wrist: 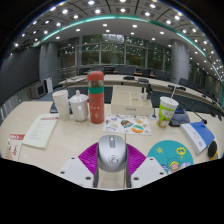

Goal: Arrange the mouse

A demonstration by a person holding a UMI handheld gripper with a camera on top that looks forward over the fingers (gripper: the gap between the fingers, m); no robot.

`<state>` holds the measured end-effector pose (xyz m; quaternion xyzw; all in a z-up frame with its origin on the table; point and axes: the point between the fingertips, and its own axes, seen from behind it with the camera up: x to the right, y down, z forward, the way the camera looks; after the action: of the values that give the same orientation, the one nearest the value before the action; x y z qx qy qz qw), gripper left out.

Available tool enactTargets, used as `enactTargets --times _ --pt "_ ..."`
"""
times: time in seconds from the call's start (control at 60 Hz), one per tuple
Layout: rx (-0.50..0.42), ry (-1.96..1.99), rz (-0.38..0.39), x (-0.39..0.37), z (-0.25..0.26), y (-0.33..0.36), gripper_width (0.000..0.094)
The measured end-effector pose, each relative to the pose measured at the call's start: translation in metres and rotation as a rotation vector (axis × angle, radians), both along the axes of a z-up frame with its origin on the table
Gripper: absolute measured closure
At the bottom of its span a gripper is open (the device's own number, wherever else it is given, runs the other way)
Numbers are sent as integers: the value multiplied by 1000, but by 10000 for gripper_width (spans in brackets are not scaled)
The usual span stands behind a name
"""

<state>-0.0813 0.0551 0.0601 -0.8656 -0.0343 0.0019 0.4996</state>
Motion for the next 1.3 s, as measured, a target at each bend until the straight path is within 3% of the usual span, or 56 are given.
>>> enactTargets --times 0.15,0.283,0.483,0.7,0.917,1.05,1.3 --pt "146 44 -7 28 94 1 570" --pt "201 47 -93 97 128 2 572" --pt "77 5 -202 196 53 -1 573" --pt "-81 23 -231 230 -45 -13 567" --pt "-135 69 -233 236 -69 -20 421" --pt "-147 62 -235 237 -57 -36 62" --pt "-107 34 -253 215 23 -122 77"
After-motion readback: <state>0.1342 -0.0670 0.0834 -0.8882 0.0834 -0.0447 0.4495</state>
